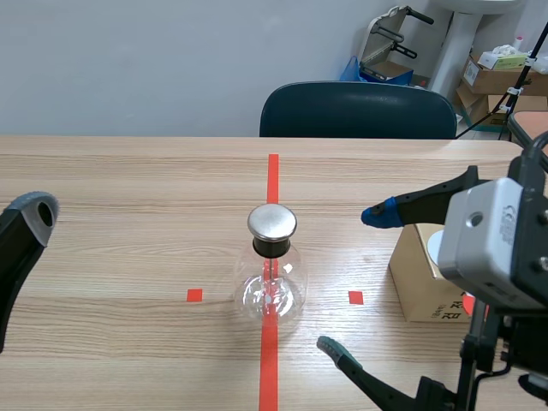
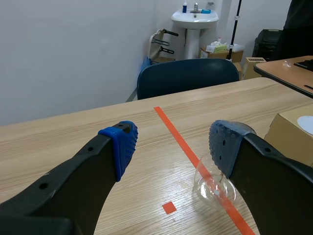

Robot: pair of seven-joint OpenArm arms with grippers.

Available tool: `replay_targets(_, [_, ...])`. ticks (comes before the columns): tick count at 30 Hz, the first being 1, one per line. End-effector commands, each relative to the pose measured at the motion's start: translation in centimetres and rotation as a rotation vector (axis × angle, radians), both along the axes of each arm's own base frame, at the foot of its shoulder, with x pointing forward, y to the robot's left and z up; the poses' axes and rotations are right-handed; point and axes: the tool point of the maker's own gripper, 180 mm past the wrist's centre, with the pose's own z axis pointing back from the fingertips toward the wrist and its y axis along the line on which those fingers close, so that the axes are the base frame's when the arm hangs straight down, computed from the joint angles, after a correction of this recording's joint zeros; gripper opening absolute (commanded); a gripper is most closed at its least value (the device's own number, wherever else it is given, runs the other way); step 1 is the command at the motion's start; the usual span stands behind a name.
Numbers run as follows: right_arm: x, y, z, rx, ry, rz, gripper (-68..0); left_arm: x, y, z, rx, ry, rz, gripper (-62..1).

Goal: Do the electroscope experiment

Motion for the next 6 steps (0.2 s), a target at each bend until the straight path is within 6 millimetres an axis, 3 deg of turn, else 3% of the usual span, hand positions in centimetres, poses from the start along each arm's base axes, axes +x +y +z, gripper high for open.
replay_targets(1, [0.36, 0.00, 0.78, 0.022, -0.022, -0.002, 0.4, 0.06, -0.08, 0.63, -0.015, -0.022, 0.000, -26.4])
replay_targets(6, [0.36, 0.00, 0.79, 0.022, -0.022, -0.002, 0.4, 0.07, -0.08, 0.51, -0.012, -0.016, 0.000, -26.4])
